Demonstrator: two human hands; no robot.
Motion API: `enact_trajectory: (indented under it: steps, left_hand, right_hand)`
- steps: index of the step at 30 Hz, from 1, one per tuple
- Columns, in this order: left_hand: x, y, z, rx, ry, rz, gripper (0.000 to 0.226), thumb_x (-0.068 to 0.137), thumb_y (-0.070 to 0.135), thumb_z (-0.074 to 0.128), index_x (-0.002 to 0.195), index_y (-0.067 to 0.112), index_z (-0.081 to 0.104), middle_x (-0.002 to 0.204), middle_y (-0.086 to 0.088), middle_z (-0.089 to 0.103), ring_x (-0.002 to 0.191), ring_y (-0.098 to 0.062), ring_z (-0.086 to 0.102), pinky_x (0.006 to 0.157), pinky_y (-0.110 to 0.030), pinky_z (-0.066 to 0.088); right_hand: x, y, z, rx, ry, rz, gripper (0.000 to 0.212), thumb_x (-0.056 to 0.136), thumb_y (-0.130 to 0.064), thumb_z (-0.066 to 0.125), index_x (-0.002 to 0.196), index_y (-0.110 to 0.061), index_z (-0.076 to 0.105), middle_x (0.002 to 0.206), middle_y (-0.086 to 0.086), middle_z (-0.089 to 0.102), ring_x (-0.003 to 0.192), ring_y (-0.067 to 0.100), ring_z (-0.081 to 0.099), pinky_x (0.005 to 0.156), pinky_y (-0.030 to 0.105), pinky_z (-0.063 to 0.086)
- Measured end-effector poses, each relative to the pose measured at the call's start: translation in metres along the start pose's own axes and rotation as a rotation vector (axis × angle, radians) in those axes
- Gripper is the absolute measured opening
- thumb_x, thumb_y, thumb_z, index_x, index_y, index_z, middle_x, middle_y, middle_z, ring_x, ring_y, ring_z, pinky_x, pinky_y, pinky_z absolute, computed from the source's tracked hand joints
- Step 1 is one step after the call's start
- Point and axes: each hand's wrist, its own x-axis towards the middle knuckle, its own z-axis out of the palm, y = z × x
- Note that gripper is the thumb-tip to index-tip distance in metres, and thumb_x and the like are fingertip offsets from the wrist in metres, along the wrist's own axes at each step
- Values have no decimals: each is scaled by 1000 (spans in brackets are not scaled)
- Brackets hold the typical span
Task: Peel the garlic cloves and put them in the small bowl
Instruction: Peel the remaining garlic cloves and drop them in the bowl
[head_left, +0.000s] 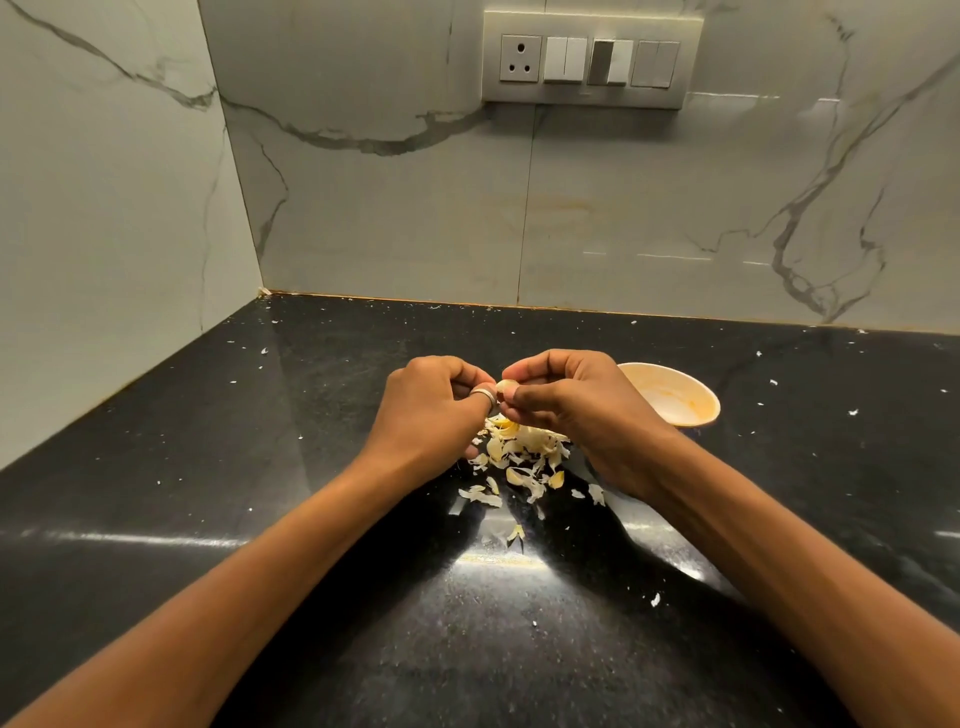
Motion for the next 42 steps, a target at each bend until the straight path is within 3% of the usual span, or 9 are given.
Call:
enact_trajectory:
  steps: [16, 21, 25, 31, 42]
  left_hand:
    - [2, 0, 1, -212, -97, -200, 15, 97, 13, 59, 89, 10, 71, 83, -8, 70, 67, -10, 66, 56, -30, 57]
    - [4, 1, 0, -265, -95, -228, 15, 97, 11, 59, 90, 9, 72, 86, -9, 72, 68, -11, 65, 54, -29, 55]
    - [4, 3, -1, -274, -101, -233, 14, 97, 11, 61, 90, 8, 73, 88, -11, 72, 70, -12, 65, 54, -28, 55]
    - [4, 0, -2, -247, -111, -207, 15, 97, 13, 60, 92, 9, 73, 83, -7, 70, 69, -12, 65, 56, -29, 56]
    - [4, 0, -2, -166, -83, -148, 15, 94, 15, 62, 85, 10, 72, 79, -7, 70, 68, -13, 68, 60, -35, 61]
  right_hand:
    - [-1, 4, 0, -80, -26, -73, 15, 90, 5, 67, 104, 3, 69, 100, 26, 72, 82, 23, 70, 78, 30, 62]
    - [0, 5, -1, -147, -3, -92, 14, 90, -2, 69, 104, -3, 71, 96, 18, 73, 83, 19, 70, 78, 31, 61]
    - [2, 5, -1, -234, 17, -100, 11, 91, -8, 71, 102, -8, 73, 90, 12, 74, 82, 19, 70, 79, 34, 62]
    - [1, 5, -1, -199, 3, -118, 13, 90, -7, 73, 103, -7, 73, 84, 6, 72, 77, 13, 68, 71, 25, 58]
    - [0, 6, 0, -220, -12, -150, 14, 92, -7, 70, 104, -3, 74, 96, 19, 73, 82, 17, 68, 74, 26, 59]
